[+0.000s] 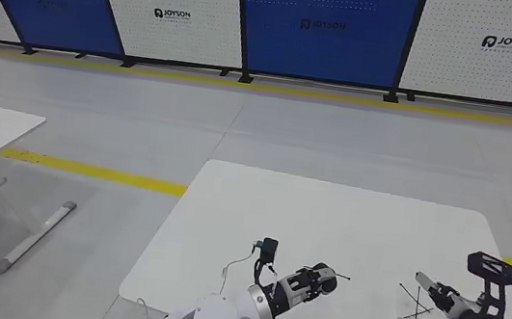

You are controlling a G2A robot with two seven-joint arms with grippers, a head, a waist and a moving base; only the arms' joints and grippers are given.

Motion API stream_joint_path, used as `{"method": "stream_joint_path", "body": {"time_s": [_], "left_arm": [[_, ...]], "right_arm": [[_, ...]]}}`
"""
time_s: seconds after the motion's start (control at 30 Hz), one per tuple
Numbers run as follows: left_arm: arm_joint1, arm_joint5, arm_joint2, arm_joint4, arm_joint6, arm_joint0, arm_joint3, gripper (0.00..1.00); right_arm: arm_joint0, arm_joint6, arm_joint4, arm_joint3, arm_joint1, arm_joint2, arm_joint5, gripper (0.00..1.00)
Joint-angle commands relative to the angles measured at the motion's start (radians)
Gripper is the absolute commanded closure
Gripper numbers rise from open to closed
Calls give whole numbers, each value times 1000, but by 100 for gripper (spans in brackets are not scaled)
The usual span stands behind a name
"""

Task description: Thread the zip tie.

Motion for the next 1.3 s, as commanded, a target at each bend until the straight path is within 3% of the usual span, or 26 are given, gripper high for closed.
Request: {"method": "stream_joint_path", "body": {"time_s": [0.0,0.13,0.2,0.3,0.53,0.83,1.07,1.17,1.2,1.27], "left_arm": [[0,0,0,0,0,0,0,100],[0,0,0,0,0,0,0,100],[0,0,0,0,0,0,0,100],[0,0,0,0,0,0,0,100],[0,0,0,0,0,0,0,100],[0,0,0,0,0,0,0,100],[0,0,0,0,0,0,0,100],[0,0,0,0,0,0,0,100],[0,0,0,0,0,0,0,100],[0,0,0,0,0,0,0,100]], "right_arm": [[-1,-1,1,-1,0,1,0,0],[-1,-1,1,-1,0,1,0,0],[-3,-1,-11,9,2,-5,-37,0],[26,90,-37,25,6,-27,-101,0],[143,281,-99,106,7,-107,-125,0],[146,283,-99,108,6,-108,-124,0],[134,259,-19,124,8,-80,-199,0],[143,275,-26,136,9,-79,-191,29],[146,278,-31,138,9,-82,-184,44],[153,297,-42,144,9,-90,-174,54]]}}
